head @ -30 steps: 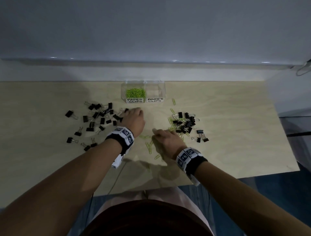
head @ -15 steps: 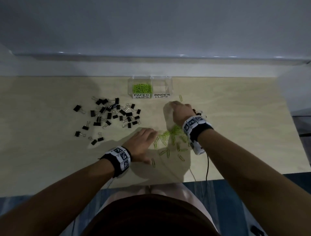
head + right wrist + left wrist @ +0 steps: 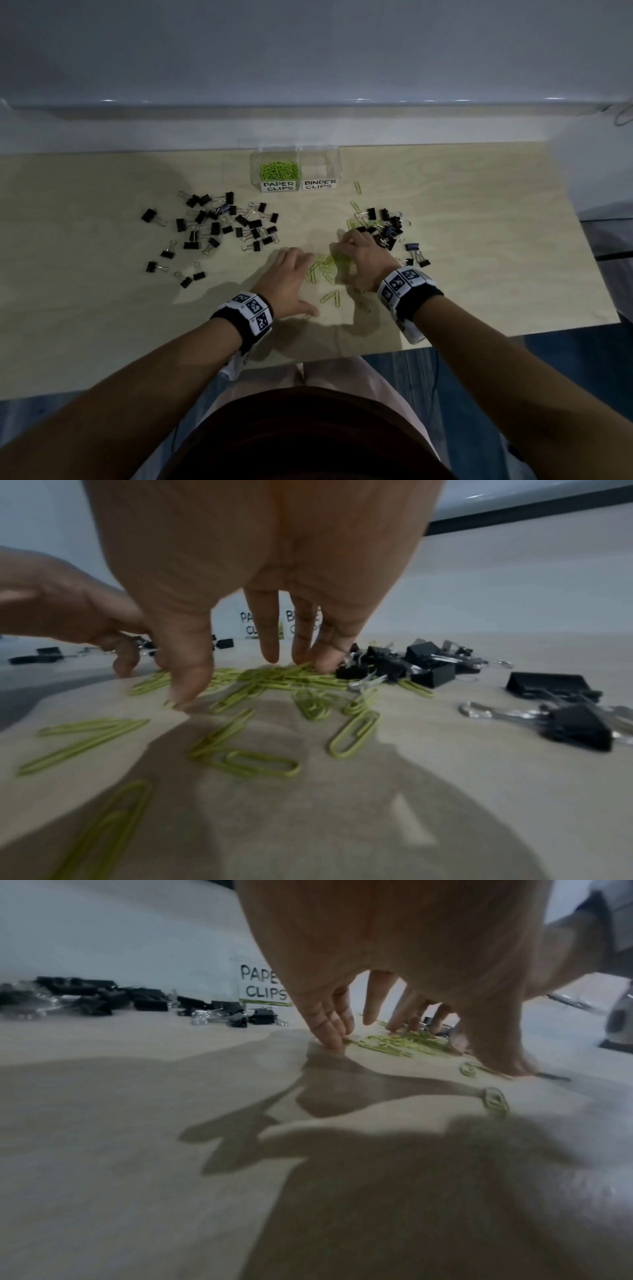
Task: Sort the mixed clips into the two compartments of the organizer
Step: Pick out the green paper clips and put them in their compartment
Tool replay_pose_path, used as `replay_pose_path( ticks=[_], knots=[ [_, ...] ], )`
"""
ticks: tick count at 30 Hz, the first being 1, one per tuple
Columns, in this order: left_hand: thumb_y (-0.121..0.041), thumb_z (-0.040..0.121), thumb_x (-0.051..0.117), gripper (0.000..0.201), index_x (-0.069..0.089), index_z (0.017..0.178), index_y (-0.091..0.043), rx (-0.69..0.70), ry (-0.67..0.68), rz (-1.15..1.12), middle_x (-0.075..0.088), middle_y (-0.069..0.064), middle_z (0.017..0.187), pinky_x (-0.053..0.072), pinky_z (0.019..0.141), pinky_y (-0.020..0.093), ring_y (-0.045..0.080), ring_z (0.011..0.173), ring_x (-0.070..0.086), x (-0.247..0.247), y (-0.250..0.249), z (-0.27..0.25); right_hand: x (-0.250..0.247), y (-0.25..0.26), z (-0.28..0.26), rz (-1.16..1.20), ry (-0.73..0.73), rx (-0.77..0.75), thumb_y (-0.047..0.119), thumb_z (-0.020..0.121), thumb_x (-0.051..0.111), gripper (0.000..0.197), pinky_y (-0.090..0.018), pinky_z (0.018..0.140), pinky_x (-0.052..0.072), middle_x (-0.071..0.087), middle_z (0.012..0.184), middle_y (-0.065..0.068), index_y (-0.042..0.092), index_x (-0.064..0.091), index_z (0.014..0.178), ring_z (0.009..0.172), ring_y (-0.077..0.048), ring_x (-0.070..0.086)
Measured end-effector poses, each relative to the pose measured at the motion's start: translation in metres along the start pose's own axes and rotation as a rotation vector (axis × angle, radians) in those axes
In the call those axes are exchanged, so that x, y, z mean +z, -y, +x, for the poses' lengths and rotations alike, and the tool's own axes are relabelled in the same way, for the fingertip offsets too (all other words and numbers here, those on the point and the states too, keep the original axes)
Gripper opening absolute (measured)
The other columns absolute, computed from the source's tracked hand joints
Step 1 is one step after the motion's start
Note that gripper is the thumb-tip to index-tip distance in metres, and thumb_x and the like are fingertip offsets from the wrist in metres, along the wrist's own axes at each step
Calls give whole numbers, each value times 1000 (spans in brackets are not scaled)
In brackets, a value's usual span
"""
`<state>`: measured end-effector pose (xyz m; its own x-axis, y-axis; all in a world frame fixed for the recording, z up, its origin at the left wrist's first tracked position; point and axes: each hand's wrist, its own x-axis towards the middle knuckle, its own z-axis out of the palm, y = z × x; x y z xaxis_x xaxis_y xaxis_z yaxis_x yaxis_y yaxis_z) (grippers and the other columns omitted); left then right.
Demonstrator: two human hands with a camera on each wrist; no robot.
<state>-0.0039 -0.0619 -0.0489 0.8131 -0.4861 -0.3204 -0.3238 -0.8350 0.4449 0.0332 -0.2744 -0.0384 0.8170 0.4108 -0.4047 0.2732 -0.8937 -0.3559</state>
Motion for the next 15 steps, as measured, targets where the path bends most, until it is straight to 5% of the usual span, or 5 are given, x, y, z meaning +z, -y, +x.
replay_pose_path(
  ticks=[4,8,15],
  knots=[
    [-58,61,75,108,24,144,-13,5,49,72,29,6,132,34,108,36,23,124,26,8,-7,8,7,8,-4,22,-32,1,24,75,75,62,-42,99,42,44,123,-9,16,50,131,115,-29,41],
    [-38,73,75,74,43,135,-10,-33,-11,-65,44,6,123,41,101,36,24,116,41,6,-10,29,8,15,-7,79,-95,-38,3,78,67,42,-37,79,49,55,105,-13,11,62,118,97,-32,55],
    [-19,89,57,19,61,103,-7,-12,-34,6,56,10,103,45,81,38,29,97,54,-8,-23,53,2,14,-3,12,-158,-70,4,82,59,20,-30,62,37,60,89,-17,5,68,100,77,-33,60]
  ],
)
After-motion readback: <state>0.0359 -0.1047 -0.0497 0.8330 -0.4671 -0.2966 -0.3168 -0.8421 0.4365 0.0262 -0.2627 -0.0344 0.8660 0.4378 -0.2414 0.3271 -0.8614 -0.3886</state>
